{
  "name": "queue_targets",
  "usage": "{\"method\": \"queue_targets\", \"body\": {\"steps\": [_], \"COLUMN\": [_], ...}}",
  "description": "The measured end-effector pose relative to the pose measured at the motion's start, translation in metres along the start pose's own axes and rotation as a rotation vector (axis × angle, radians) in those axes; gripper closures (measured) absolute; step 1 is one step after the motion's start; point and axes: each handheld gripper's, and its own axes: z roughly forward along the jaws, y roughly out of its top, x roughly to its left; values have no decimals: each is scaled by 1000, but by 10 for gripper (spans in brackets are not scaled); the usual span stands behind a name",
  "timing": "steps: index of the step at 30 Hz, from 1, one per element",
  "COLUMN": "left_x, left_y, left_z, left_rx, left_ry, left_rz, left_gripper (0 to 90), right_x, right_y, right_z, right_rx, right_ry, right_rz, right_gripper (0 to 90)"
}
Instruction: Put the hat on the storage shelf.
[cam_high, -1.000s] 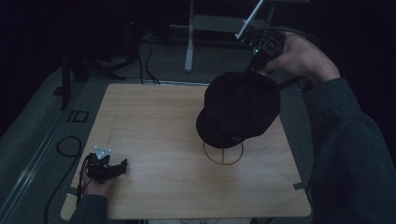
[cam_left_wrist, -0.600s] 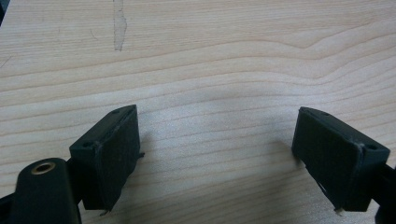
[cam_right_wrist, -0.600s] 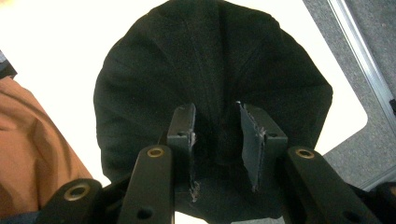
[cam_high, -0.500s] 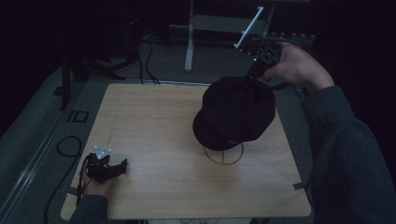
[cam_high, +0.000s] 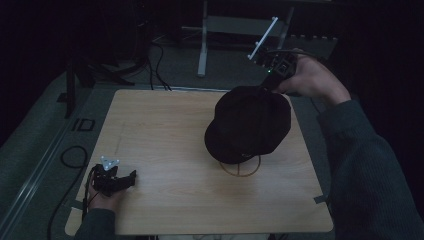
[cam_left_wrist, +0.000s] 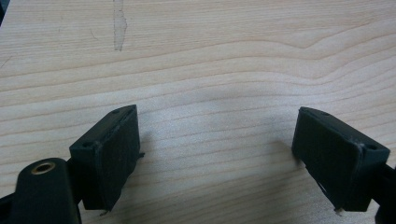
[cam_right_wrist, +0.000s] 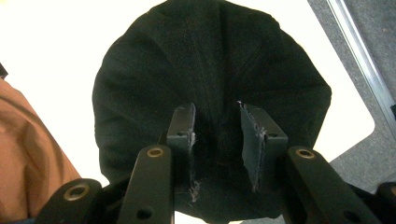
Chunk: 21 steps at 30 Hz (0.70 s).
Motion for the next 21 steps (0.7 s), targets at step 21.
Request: {"method": "queue_targets", "body": {"steps": [21], "left_x": [0], "left_y": [0], "left_z": [0], "left_rx": [1], "left_ry": [-1], "left_rz": [0], "left_gripper": [152], "right_x": [-5], "right_y": [-3], "right_z": [23], "right_rx": [14], "right_ry": [26], "right_rz": [7], "right_gripper": [650]}}
